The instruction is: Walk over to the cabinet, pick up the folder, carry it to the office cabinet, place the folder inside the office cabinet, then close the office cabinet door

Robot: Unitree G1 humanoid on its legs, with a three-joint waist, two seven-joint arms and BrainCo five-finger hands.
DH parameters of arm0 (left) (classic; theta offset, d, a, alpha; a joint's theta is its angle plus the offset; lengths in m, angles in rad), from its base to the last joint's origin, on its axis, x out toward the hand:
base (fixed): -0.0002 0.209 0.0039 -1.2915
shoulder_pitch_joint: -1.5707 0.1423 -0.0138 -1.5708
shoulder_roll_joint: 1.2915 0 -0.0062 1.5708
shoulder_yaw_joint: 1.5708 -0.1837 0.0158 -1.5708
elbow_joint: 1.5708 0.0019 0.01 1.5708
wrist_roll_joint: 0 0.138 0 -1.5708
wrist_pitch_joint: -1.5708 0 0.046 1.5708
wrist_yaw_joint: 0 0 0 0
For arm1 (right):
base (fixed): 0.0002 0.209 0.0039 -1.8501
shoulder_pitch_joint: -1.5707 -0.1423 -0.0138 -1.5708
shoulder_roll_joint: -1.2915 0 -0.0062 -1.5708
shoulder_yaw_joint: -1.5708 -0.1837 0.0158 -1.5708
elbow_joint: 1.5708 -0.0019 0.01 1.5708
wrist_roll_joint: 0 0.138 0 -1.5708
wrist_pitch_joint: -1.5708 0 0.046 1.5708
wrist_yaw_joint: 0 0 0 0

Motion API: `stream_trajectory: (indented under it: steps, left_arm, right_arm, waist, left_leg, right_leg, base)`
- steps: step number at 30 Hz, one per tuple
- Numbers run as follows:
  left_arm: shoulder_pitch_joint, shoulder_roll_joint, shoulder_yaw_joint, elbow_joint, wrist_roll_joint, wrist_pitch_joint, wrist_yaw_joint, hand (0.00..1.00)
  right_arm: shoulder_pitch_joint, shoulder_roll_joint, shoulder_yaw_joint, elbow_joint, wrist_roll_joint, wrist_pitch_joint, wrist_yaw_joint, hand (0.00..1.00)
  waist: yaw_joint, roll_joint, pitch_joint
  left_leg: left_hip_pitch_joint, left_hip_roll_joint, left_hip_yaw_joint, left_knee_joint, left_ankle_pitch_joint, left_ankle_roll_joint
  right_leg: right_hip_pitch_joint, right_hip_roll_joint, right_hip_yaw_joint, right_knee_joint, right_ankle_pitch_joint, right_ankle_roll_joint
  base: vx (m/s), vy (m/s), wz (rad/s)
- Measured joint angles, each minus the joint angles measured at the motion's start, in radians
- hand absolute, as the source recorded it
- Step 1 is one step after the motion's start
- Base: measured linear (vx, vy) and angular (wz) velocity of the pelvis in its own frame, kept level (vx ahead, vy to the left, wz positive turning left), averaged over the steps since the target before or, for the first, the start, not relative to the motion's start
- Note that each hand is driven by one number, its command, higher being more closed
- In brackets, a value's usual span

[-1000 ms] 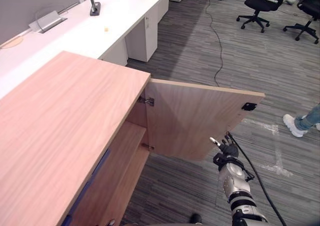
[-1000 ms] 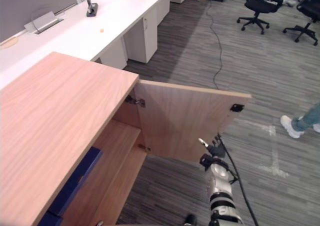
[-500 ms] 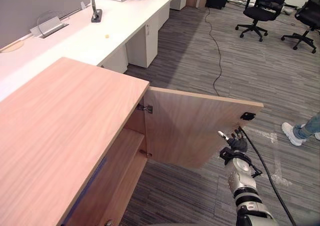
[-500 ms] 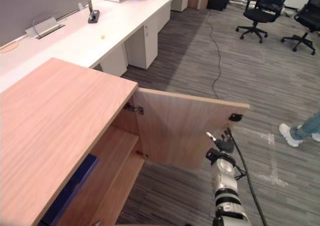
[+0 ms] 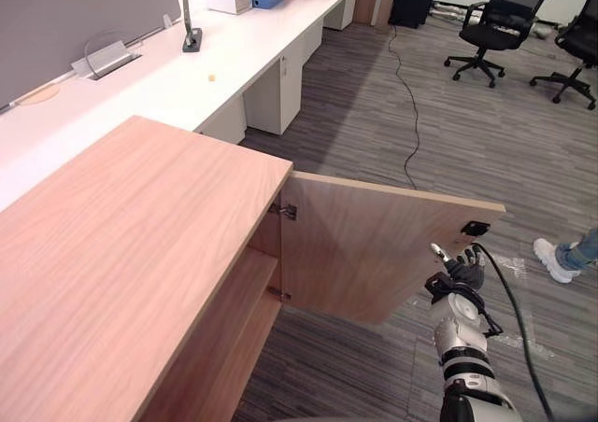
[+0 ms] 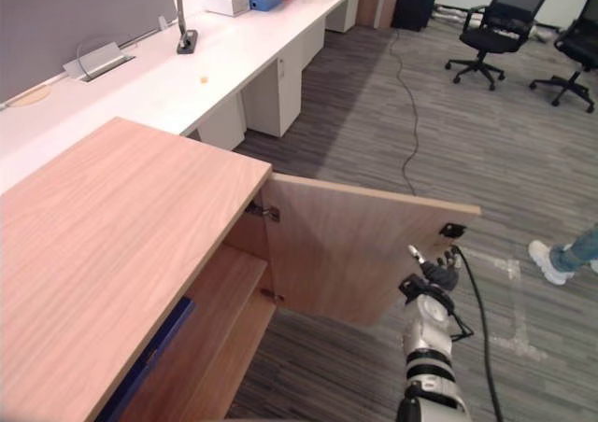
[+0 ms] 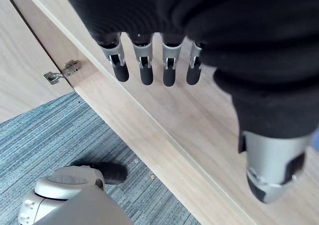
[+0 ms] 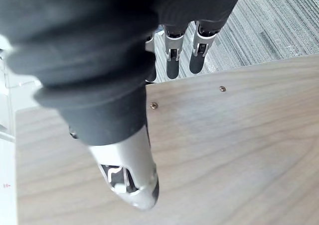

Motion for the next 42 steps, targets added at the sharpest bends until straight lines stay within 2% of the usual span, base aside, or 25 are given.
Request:
stream_trajectory:
  steps: [7, 11, 15, 18, 19, 22, 29, 32, 34, 42]
  left_arm:
    - [-0.002, -0.003, 0.008, -0.014, 0.001, 0.003, 0.002, 0.00]
    - [-0.003, -0.005, 0.016, -0.014, 0.012, 0.004, 0.002, 0.00]
    - [-0.003, -0.001, 0.014, -0.014, 0.016, 0.004, 0.002, 0.00]
    - [-0.002, -0.001, 0.010, -0.012, 0.014, 0.003, 0.001, 0.00]
    - [-0.002, 0.001, -0.008, -0.011, 0.013, 0.001, -0.001, 0.00]
    - [-0.003, 0.005, -0.029, -0.010, 0.010, -0.011, -0.006, 0.00]
    - [-0.003, 0.039, -0.055, -0.007, 0.010, -0.020, -0.027, 0.00]
    - [-0.005, 0.044, -0.055, 0.002, 0.010, -0.029, -0.029, 0.00]
    - [-0.007, 0.047, -0.056, 0.013, 0.010, -0.031, -0.037, 0.00]
    - [-0.011, 0.079, -0.059, 0.023, 0.011, -0.047, -0.064, 0.00]
  right_arm:
    - [0.002, 0.000, -0.086, -0.033, 0.000, -0.001, -0.044, 0.00]
    - [0.002, -0.011, -0.105, -0.037, -0.001, 0.002, -0.044, 0.00]
    - [-0.011, -0.067, -0.114, -0.035, -0.001, 0.020, -0.040, 0.00]
    - [-0.084, -0.154, -0.100, 0.025, 0.000, 0.022, -0.024, 0.00]
    - [-0.125, -0.205, -0.065, 0.066, 0.001, 0.023, -0.010, 0.00]
    - [-0.194, -0.264, 0.036, 0.106, 0.002, 0.025, 0.051, 0.00]
    - [-0.286, -0.292, 0.242, 0.157, 0.081, 0.031, 0.203, 0.00]
    - [-0.317, -0.334, 0.311, 0.195, 0.103, 0.032, 0.207, 0.00]
    - [-0.342, -0.374, 0.381, 0.213, 0.120, 0.039, 0.233, 0.00]
    - [-0.381, -0.451, 0.529, 0.256, 0.140, 0.061, 0.302, 0.00]
  waist:
    - [-0.007, 0.016, 0.028]
    - [-0.013, 0.026, 0.043]
    - [-0.007, 0.029, 0.062]
    - [-0.005, 0.033, 0.079]
    - [-0.003, 0.039, 0.085]
    - [0.002, 0.045, 0.108]
    - [0.016, 0.044, 0.122]
    - [0.018, 0.045, 0.125]
    - [0.011, 0.045, 0.127]
    - [0.003, 0.047, 0.130]
  left_leg:
    - [0.005, 0.022, 0.005, -0.012, 0.011, 0.001]
    - [0.013, 0.022, 0.010, -0.037, 0.030, 0.001]
    - [-0.013, 0.012, 0.010, -0.039, 0.047, 0.002]
    - [-0.044, 0.008, 0.008, -0.039, 0.067, 0.002]
    - [-0.053, 0.009, 0.007, -0.039, 0.073, 0.000]
    - [-0.059, 0.008, 0.004, -0.039, 0.084, -0.001]
    - [-0.079, 0.007, -0.022, -0.071, 0.120, -0.008]
    - [-0.084, 0.006, -0.026, -0.071, 0.120, -0.008]
    - [-0.094, 0.007, -0.029, -0.070, 0.122, -0.005]
    - [-0.093, 0.019, -0.037, -0.070, 0.122, -0.005]
  right_leg:
    - [0.003, 0.028, 0.000, -0.016, 0.000, 0.000]
    - [-0.001, 0.032, 0.000, -0.023, 0.000, 0.000]
    - [-0.029, 0.028, 0.000, -0.024, 0.000, 0.000]
    - [-0.060, 0.027, 0.001, -0.025, 0.000, 0.000]
    - [-0.068, 0.028, 0.001, -0.025, -0.001, -0.001]
    - [-0.074, 0.029, 0.001, -0.026, -0.007, -0.009]
    - [-0.107, 0.033, -0.003, -0.018, -0.015, -0.017]
    - [-0.110, 0.033, -0.004, -0.016, -0.016, -0.018]
    - [-0.118, 0.035, -0.005, -0.016, -0.014, -0.016]
    - [-0.115, 0.047, -0.005, -0.017, -0.014, -0.017]
  base:
    - [-0.03, -0.033, -0.05]
    - [-0.07, -0.037, -0.06]
    - [-0.09, -0.015, -0.02]
    - [-0.10, -0.025, -0.02]
    - [-0.10, -0.028, 0.00]
    - [-0.11, -0.022, -0.02]
    - [-0.08, -0.010, 0.03]
    - [0.00, 0.000, 0.00]
    - [0.01, 0.016, 0.00]
    - [0.01, 0.008, 0.00]
